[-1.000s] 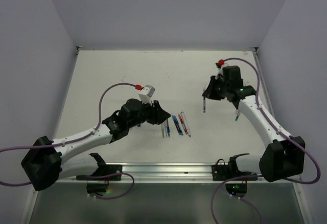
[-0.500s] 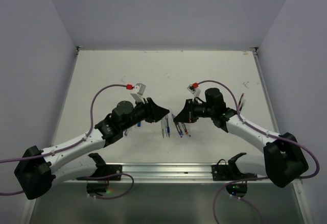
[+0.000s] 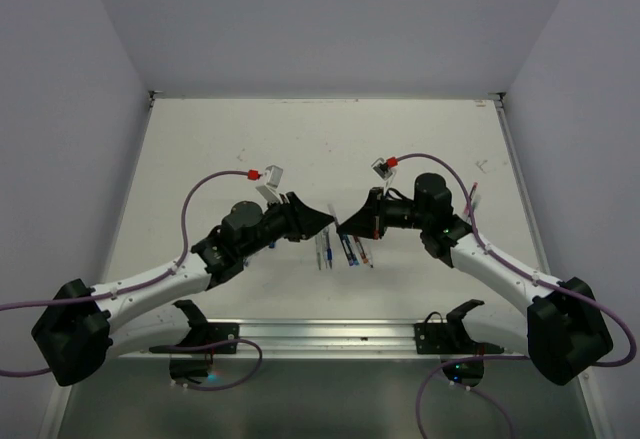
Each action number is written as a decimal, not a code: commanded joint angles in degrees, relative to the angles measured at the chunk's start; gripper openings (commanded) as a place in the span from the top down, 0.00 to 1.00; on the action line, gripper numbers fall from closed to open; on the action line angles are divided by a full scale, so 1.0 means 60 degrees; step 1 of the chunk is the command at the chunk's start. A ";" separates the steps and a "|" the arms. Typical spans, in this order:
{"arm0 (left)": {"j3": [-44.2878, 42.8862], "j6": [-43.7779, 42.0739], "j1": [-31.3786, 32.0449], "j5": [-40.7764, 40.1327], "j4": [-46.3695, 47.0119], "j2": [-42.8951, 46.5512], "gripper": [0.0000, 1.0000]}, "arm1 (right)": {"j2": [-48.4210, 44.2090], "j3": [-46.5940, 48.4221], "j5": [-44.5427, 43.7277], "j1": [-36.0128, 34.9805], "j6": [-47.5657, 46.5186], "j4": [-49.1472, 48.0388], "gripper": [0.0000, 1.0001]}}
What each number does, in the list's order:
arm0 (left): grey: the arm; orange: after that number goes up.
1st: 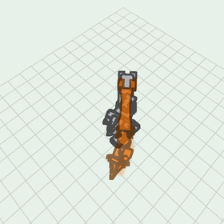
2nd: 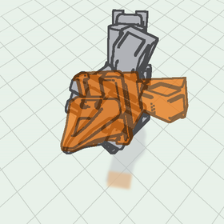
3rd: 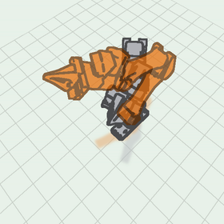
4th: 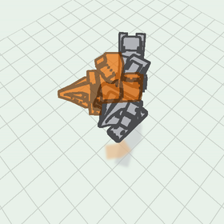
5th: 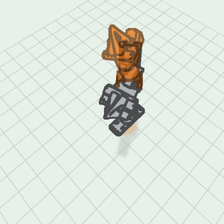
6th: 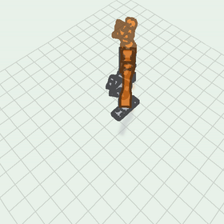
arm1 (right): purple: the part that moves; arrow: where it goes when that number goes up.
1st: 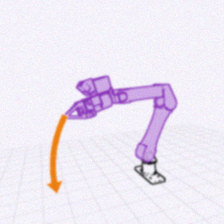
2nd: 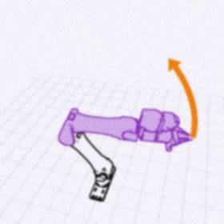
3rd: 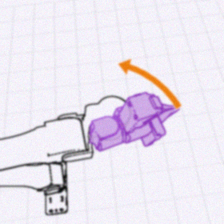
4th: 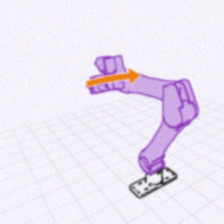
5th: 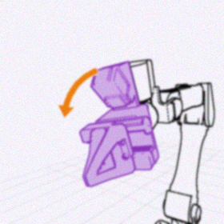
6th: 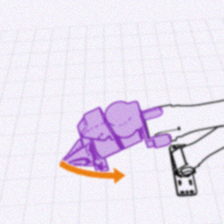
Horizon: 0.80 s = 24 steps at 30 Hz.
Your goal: Open the pen caps
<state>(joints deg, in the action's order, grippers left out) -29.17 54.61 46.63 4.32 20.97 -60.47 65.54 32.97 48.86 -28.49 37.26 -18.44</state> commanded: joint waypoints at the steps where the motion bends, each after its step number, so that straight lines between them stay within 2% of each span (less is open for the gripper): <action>1: -0.0207 0.0288 -0.0038 0.0086 0.0811 -0.0117 0.55 | -0.0098 -0.0031 0.0470 -0.0012 0.0177 -0.0662 1.00; 11: -0.0134 0.0786 -0.0052 0.0438 0.1572 -0.0483 0.55 | -0.0010 -0.0090 0.0631 -0.0012 0.0280 -0.0926 1.00; 24: -0.0222 0.0976 -0.0081 0.0497 0.1793 -0.0557 0.55 | 0.0429 -0.0354 0.0792 -0.0027 0.0646 -0.1703 1.00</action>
<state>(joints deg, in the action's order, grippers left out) -29.17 59.51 46.52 6.66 28.29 -63.86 67.61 31.27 52.07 -28.49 40.18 -24.56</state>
